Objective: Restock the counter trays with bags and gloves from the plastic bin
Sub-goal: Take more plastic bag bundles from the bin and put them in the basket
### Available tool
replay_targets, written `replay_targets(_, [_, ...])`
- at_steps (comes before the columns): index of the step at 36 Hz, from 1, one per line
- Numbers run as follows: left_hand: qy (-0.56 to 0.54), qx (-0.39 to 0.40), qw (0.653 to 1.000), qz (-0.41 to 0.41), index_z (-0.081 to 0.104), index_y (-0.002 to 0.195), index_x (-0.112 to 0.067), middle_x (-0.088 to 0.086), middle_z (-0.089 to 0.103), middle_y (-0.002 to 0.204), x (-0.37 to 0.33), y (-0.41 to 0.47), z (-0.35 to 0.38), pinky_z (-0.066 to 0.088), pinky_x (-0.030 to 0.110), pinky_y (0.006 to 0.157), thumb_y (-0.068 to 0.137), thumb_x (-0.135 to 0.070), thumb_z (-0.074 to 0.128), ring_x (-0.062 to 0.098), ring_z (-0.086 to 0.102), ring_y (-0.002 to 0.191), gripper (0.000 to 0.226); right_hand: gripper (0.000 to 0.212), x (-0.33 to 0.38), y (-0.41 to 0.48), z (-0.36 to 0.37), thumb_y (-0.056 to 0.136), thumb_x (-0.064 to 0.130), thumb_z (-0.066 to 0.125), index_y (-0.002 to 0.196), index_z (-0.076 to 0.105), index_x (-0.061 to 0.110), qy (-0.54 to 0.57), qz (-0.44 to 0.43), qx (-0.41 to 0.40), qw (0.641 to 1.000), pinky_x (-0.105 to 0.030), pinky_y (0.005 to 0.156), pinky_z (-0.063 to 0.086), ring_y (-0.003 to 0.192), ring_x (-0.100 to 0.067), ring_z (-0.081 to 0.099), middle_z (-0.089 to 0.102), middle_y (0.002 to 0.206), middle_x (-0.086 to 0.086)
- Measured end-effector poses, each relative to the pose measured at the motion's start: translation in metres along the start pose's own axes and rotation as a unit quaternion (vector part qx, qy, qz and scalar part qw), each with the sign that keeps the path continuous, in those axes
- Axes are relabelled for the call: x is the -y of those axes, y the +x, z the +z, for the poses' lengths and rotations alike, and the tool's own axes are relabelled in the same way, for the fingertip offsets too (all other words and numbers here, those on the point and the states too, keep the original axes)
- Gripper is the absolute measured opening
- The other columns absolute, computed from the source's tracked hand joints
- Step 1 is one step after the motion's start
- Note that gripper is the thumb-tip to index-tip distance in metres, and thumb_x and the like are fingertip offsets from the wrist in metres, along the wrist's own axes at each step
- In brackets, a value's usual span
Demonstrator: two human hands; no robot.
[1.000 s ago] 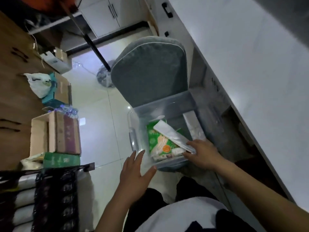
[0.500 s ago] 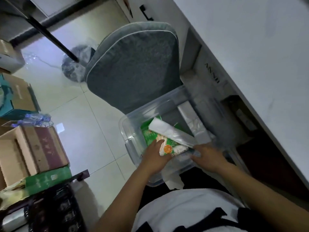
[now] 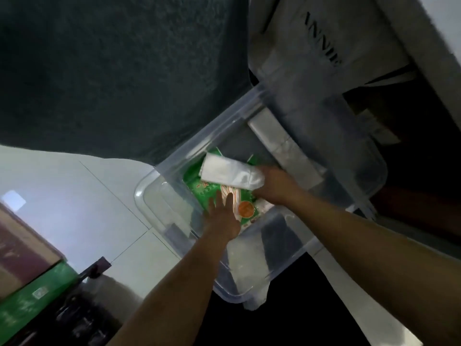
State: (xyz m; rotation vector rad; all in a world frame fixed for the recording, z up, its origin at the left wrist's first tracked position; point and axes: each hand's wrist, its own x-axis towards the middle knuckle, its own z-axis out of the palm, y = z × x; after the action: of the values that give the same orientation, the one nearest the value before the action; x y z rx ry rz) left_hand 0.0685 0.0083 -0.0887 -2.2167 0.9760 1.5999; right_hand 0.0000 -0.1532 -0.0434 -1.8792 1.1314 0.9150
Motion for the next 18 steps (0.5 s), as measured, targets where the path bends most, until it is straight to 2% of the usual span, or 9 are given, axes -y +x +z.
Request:
replay_targets(5, [-0.056,-0.021,0.998,0.014,0.003,0.157,-0.026,0.005,-0.014,0.166,0.001,0.014,0.037,0.011,0.049,0.119,0.09,-0.033,0.06,0.032,-0.006,0.152,0.089,0.047,-0.012,0.057,0.021,0.094,0.021,0.057,0.139,0.048,0.008,0.013,0.01,0.034,0.999,-0.03,0.101,0.04,0.128,-0.03,0.052,0.054,0.141,-0.017])
replay_targets(7, [-0.08,-0.031,0.996,0.014,0.002,0.158,-0.025,0.004,-0.014,0.166,0.003,0.016,0.049,0.009,0.048,0.121,0.089,-0.033,0.06,0.031,-0.008,0.151,0.091,0.045,-0.014,0.074,0.025,0.095,0.015,0.055,0.138,0.048,0.004,0.003,0.002,0.05,0.999,-0.024,0.097,0.036,0.129,-0.03,0.05,0.052,0.141,-0.019])
replay_targets(9, [-0.094,-0.037,0.995,0.015,-0.001,0.158,-0.025,0.004,-0.017,0.165,0.003,0.018,0.057,0.007,0.047,0.121,0.089,-0.033,0.06,0.032,-0.012,0.151,0.092,0.042,-0.015,0.086,0.027,0.091,0.015,0.059,0.131,0.055,0.006,-0.009,0.0,0.045,0.999,-0.022,0.092,0.039,0.122,-0.029,0.055,0.058,0.135,-0.017])
replay_targets(11, [-0.111,-0.04,0.993,0.012,0.0,0.158,-0.024,0.007,-0.018,0.165,0.0,0.02,0.061,0.006,0.049,0.121,0.089,-0.033,0.06,0.034,-0.013,0.151,0.092,0.052,-0.019,0.095,0.029,0.081,0.023,0.071,0.13,0.054,0.014,-0.016,0.0,0.026,1.0,-0.031,0.097,0.045,0.119,-0.03,0.057,0.059,0.133,-0.011])
replay_targets(13, [-0.135,-0.042,0.99,0.007,0.004,0.158,-0.023,0.008,-0.018,0.165,-0.006,0.023,0.058,0.007,0.052,0.121,0.089,-0.034,0.061,0.038,-0.013,0.15,0.09,0.061,-0.019,0.1,0.026,0.07,0.029,0.081,0.124,0.056,0.02,-0.035,-0.001,0.015,0.999,-0.034,0.091,0.048,0.113,-0.028,0.058,0.059,0.128,-0.007])
replay_targets(15, [-0.164,-0.036,0.986,-0.002,0.008,0.158,-0.024,0.007,-0.017,0.165,-0.012,0.026,0.054,0.008,0.053,0.121,0.089,-0.034,0.061,0.039,-0.012,0.149,0.088,0.054,-0.018,0.104,0.022,0.066,0.033,0.084,0.113,0.06,0.024,-0.054,-0.003,0.012,0.998,-0.034,0.088,0.048,0.106,-0.026,0.059,0.062,0.122,-0.003])
replay_targets(18, [-0.221,-0.031,0.975,-0.02,0.014,0.157,-0.023,0.006,-0.015,0.165,-0.019,0.028,0.047,0.009,0.053,0.12,0.088,-0.031,0.06,0.04,-0.012,0.149,0.083,0.046,-0.015,0.109,0.016,0.068,0.033,0.083,0.11,0.063,0.028,-0.066,-0.002,0.025,0.997,-0.044,0.098,0.045,0.109,-0.026,0.057,0.059,0.122,-0.002])
